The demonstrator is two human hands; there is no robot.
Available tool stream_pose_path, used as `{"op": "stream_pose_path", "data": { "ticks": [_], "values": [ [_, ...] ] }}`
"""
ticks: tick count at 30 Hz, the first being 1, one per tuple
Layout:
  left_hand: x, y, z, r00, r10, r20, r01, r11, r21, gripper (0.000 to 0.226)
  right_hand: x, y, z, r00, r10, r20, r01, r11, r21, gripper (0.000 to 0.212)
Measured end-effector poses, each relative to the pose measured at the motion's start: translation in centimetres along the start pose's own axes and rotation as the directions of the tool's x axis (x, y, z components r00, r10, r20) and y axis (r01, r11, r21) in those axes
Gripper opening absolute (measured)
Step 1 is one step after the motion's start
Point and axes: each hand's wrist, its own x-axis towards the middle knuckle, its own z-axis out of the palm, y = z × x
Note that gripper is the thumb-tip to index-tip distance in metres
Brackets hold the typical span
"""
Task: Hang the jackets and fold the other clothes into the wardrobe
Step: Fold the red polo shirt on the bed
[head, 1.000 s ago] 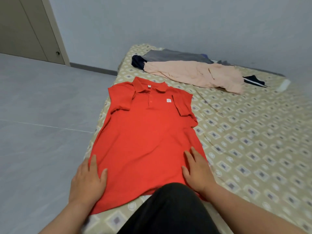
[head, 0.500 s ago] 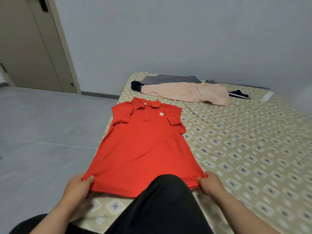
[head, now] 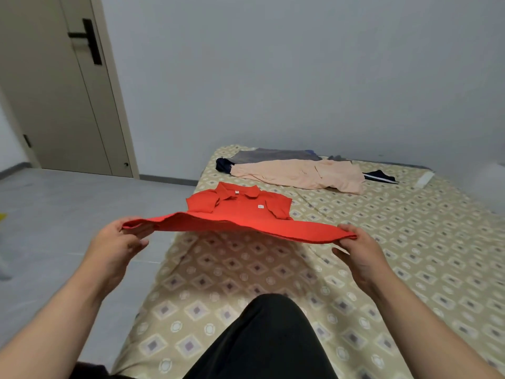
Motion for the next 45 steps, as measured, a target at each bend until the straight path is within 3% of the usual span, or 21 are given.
{"op": "stream_pose_path", "data": {
  "ticks": [3,7,12,18,20,21,23,26,28,30,32,34,35,37,39,41,44,45],
  "values": [
    [0.2,0.4,0.1,0.99,0.124,-0.067,-0.114,0.983,0.146,0.014,0.0,-0.6,-0.2,0.988,-0.142,-0.052,0.136,0.985,-0.105,0.022],
    [0.9,0.9,-0.2,0.916,0.351,-0.194,-0.265,0.893,0.364,0.011,-0.2,-1.3,-0.4,0.966,-0.237,-0.103,0.224,0.966,-0.128,0.02],
    [1.0,2.2,-0.7,0.956,0.258,-0.137,-0.225,0.949,0.219,0.018,-0.2,-2.3,-0.5,0.975,-0.202,-0.087,0.202,0.979,-0.016,0.014],
    [0.1,3.7,-1.8,0.879,0.383,-0.283,-0.234,0.866,0.443,0.017,-1.5,-3.4,-1.8,0.987,-0.148,-0.057,0.148,0.989,-0.003,0.014],
    [0.1,4.4,-3.1,0.939,0.24,-0.247,-0.124,0.905,0.407,0.018,-2.2,-3.9,-2.7,0.999,-0.039,0.011,0.039,0.999,0.035,0.016],
    [0.0,4.8,-3.8,0.976,0.094,-0.199,-0.021,0.94,0.342,0.018,-2.5,-4.2,-3.1,0.997,0.055,0.055,-0.059,0.996,0.067,0.015],
    [0.0,5.1,-5.0,0.983,-0.172,-0.062,0.183,0.944,0.274,0.017,-2.7,-4.7,-3.8,0.955,0.261,0.143,-0.282,0.948,0.147,0.016],
    [0.7,4.6,-5.2,0.964,-0.266,0.016,0.251,0.926,0.281,0.017,-2.2,-4.3,-4.0,0.895,0.397,0.202,-0.434,0.88,0.191,0.018],
    [1.6,3.8,-4.7,0.965,-0.258,0.046,0.234,0.927,0.294,0.024,-1.2,-3.5,-3.7,0.91,0.383,0.158,-0.403,0.908,0.116,0.016],
    [2.4,2.3,-4.2,0.985,-0.163,0.053,0.129,0.908,0.398,0.026,-0.2,-2.3,-3.4,0.948,0.305,0.09,-0.298,0.951,-0.083,0.011],
    [3.5,0.7,-4.1,0.999,0.023,-0.031,0.001,0.79,0.613,0.022,1.2,-1.0,-3.1,0.979,0.2,0.028,-0.181,0.928,-0.325,0.009],
    [4.8,-1.0,-3.7,0.994,0.067,-0.088,0.013,0.716,0.698,0.026,3.1,0.2,-2.7,0.98,0.201,-0.009,-0.188,0.896,-0.402,0.012],
    [5.4,-1.8,-3.2,0.995,0.018,-0.099,0.051,0.758,0.65,0.024,3.8,0.7,-2.3,0.97,0.242,-0.015,-0.228,0.894,-0.386,0.017],
    [7.0,-3.2,-2.1,0.965,-0.225,-0.134,0.255,0.927,0.275,0.016,5.6,1.5,-0.9,0.904,0.428,0.018,-0.421,0.896,-0.139,0.013],
    [8.7,-4.5,-0.8,0.895,-0.439,-0.075,0.425,0.892,-0.155,0.012,7.3,2.5,0.7,0.825,0.554,0.11,-0.565,0.799,0.206,0.008],
    [10.5,-5.8,0.0,0.874,-0.485,0.016,0.447,0.792,-0.416,0.008,9.2,3.9,1.9,0.815,0.546,0.196,-0.571,0.697,0.433,0.021],
    [13.1,-7.6,0.8,0.886,-0.447,0.125,0.436,0.709,-0.555,0.093,11.9,6.1,3.3,0.83,0.486,0.273,-0.539,0.577,0.614,0.047],
    [14.0,-8.0,1.0,0.89,-0.434,0.141,0.429,0.69,-0.583,0.107,12.7,6.6,3.7,0.834,0.477,0.279,-0.531,0.555,0.64,0.054]
  ]
}}
